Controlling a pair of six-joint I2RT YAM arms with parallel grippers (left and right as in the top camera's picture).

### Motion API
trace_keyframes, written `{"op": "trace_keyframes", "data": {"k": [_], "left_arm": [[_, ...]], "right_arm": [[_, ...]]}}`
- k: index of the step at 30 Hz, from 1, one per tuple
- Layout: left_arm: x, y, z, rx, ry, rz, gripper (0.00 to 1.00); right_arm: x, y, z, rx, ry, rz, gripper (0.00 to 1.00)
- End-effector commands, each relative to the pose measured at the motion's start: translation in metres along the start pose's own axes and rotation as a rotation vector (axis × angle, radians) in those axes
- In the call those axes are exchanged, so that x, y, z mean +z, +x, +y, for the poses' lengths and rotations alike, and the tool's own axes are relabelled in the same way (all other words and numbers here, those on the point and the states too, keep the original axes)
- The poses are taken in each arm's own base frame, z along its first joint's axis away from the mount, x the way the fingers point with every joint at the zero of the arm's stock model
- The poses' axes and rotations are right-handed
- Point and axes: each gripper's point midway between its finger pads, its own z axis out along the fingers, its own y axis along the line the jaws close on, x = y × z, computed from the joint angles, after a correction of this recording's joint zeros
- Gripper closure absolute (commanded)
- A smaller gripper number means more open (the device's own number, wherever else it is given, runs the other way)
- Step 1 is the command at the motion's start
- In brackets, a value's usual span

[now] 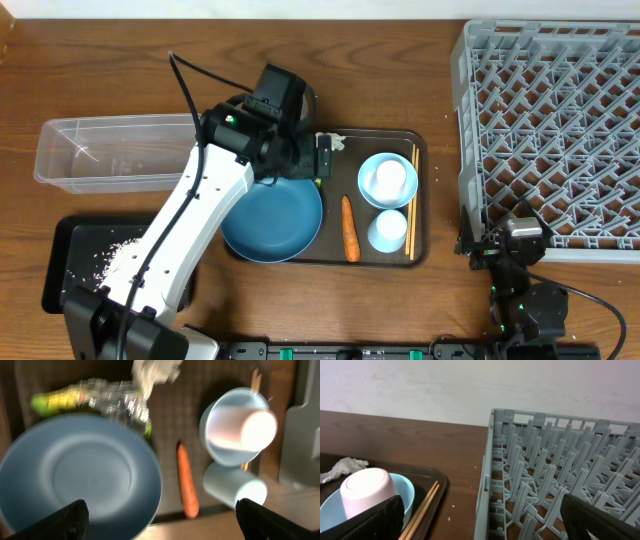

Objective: Sort waste into correct bins and load items into the dishwasher rack
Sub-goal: 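Lower the left gripper onto the yellow wrapper and foil, grasp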

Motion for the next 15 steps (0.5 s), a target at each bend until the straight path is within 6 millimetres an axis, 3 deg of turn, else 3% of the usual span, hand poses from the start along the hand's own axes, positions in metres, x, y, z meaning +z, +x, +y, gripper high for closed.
{"op": "trace_keyframes", "data": {"k": [1,7,11,15], "left_arm": [[-0.005,-0.015,-0.009,0.079,0.033,-0.059,0.03],[-0.002,-0.037,-0.017,0.196,0.051,-0.141,0.03],[0.013,-0.057,0.011,0.205,-0.125,-0.19,0.02],[0.034,-0.059,0.023,0.204,-0.188,-0.159,0.02]], "right_arm": [[0.0,0.001,-0.003,-0.012,0.012,0.0,0.01],[0.0,0.001,-0.003,-0.012,0.012,0.0,0.01],[0.0,0.001,-0.003,-0.012,0.012,0.0,0.01],[0.0,0.001,-0.003,-0.012,0.012,0.0,0.01]]}}
